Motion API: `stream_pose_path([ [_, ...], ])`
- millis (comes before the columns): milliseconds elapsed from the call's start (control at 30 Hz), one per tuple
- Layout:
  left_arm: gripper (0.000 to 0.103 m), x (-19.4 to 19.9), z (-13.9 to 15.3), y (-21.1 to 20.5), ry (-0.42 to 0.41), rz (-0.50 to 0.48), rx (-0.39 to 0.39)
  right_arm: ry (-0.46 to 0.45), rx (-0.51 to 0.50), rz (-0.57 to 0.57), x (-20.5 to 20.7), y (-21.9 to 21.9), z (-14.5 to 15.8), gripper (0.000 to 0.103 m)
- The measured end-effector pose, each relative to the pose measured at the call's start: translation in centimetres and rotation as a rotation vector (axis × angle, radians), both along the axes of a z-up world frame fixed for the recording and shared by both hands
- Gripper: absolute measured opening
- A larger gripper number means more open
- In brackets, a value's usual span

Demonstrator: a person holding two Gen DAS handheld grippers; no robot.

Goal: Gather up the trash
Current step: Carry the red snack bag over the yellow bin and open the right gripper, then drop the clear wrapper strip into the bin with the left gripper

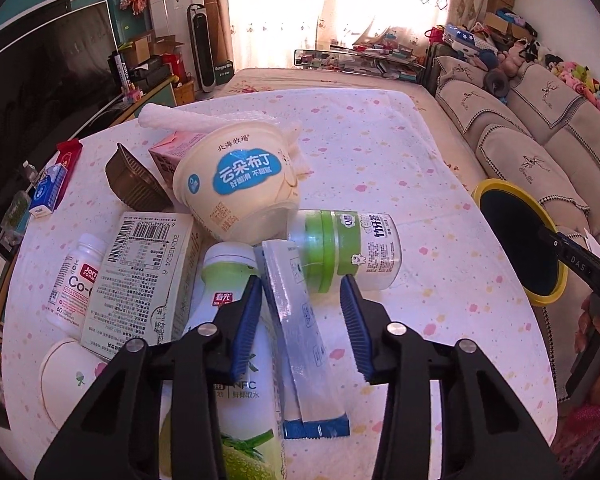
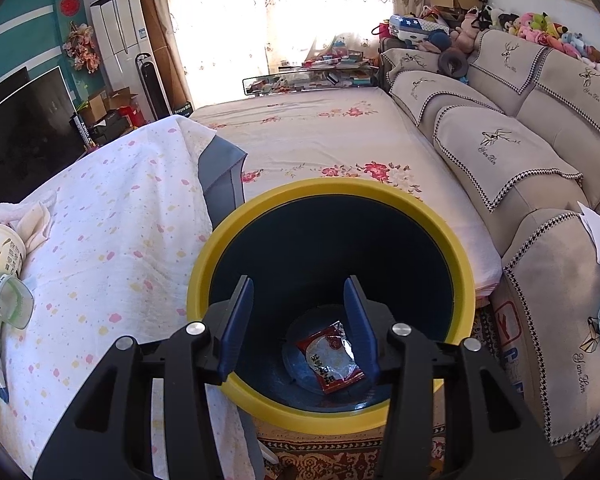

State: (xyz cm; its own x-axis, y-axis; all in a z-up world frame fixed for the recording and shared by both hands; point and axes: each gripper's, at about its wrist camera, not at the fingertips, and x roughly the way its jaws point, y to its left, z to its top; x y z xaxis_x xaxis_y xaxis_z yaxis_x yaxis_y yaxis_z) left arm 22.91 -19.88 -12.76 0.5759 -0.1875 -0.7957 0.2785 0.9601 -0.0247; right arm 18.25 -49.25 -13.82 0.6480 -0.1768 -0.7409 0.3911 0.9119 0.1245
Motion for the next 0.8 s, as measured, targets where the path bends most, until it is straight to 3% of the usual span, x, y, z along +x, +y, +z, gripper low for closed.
stream_pose_path([
  [67, 0.026, 0.3, -0.2, 0.1, 0.013, -0.004, -0.031, 0.000, 0.007, 0.002, 0.0, -0.1, -0.2, 0.046],
  [367, 0.016, -1.5, 1.1, 0.4, -0.017, 0.008, -0.061, -0.012, 0.019, 0.028, 0.5, 0.2, -0.3, 0.046],
  [600, 0.014, -3.6, 3.5, -2.6, -0.066, -0.093, -0.101, -0.038, -0.023, 0.007, -0.6, -1.0, 1.1, 0.046],
  [800, 0.014, -3.6, 4.7, -8.3, -0.066, -0.220, -0.117, -0.070, -0.053, -0.017, -2.2, -2.6, 2.9, 0.046],
])
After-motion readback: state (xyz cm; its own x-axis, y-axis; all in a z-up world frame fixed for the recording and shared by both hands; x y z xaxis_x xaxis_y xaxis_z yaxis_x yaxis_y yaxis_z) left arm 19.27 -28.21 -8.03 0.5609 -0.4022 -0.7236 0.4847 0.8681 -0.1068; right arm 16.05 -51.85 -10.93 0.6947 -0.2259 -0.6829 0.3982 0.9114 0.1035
